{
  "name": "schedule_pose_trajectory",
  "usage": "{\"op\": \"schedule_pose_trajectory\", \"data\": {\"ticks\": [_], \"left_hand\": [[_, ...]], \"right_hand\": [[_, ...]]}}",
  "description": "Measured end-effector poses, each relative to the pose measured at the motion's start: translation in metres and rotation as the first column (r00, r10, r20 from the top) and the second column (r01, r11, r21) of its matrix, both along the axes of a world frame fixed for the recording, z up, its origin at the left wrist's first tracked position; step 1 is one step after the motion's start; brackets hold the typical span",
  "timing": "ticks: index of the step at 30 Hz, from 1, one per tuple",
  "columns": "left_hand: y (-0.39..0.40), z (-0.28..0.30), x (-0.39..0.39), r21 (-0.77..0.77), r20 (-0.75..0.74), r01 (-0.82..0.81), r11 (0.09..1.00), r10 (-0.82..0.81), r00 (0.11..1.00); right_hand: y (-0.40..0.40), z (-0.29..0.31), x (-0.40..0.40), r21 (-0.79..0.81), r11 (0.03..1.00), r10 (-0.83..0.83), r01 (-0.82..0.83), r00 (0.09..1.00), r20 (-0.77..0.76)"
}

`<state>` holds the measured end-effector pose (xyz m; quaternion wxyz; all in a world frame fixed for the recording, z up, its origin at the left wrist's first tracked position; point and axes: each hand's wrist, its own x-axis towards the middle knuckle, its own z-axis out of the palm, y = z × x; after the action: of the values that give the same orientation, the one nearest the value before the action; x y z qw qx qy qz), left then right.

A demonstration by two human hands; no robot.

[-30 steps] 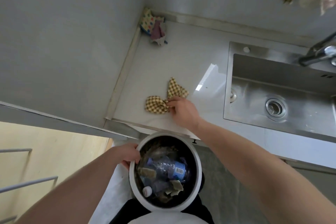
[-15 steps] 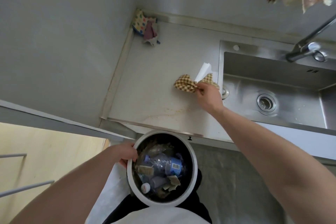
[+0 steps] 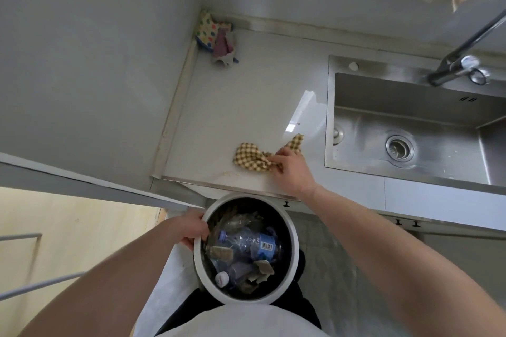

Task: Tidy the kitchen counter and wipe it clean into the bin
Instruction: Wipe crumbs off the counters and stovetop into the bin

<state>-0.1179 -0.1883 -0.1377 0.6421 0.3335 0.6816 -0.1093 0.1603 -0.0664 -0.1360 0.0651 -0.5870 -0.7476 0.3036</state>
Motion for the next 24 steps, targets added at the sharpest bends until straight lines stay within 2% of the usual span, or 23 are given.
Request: {"op": "schedule_pose_trajectory", "data": {"ticks": [4,6,8,10,12,15,19,22,24], "left_hand": [[0.002,0.000,-0.002,-0.015,0.001,0.000,1.000,0.000,1.000],[0.002,0.000,-0.002,-0.021,-0.010,0.009,1.000,-0.009,1.000],[0.002,0.000,-0.003,-0.017,-0.026,0.010,1.000,-0.010,1.000],[0.002,-0.001,-0.004,-0.013,-0.030,0.016,1.000,-0.016,0.999],[0.002,0.001,-0.005,-0.014,-0.025,0.029,0.999,-0.029,0.999],[0.003,0.000,-0.008,-0.011,-0.025,0.043,0.999,-0.044,0.999],[0.004,-0.003,-0.014,-0.009,-0.028,0.053,0.999,-0.053,0.998],[0.003,-0.003,-0.015,-0.006,-0.012,0.042,0.999,-0.042,0.999],[0.002,-0.005,-0.016,-0.002,-0.012,0.035,0.999,-0.035,0.999]], "right_hand": [[-0.043,0.012,-0.007,-0.017,0.999,0.046,-0.047,0.996,-0.079],[-0.071,0.021,-0.016,-0.148,0.983,0.091,-0.108,0.989,-0.118],[-0.095,0.027,-0.022,-0.347,0.922,0.129,-0.174,0.980,-0.149],[-0.108,0.032,-0.024,-0.392,0.908,0.083,-0.147,0.981,-0.175],[-0.103,0.042,-0.024,-0.366,0.930,-0.037,-0.042,0.978,-0.207],[-0.069,0.056,-0.021,-0.228,0.967,-0.172,0.111,0.948,-0.268],[-0.010,0.063,-0.019,-0.056,0.966,-0.259,0.254,0.914,-0.311],[0.026,0.052,-0.024,-0.003,0.964,-0.257,0.265,0.932,-0.254],[0.040,0.034,-0.028,-0.011,0.978,-0.208,0.208,0.969,-0.136]]}}
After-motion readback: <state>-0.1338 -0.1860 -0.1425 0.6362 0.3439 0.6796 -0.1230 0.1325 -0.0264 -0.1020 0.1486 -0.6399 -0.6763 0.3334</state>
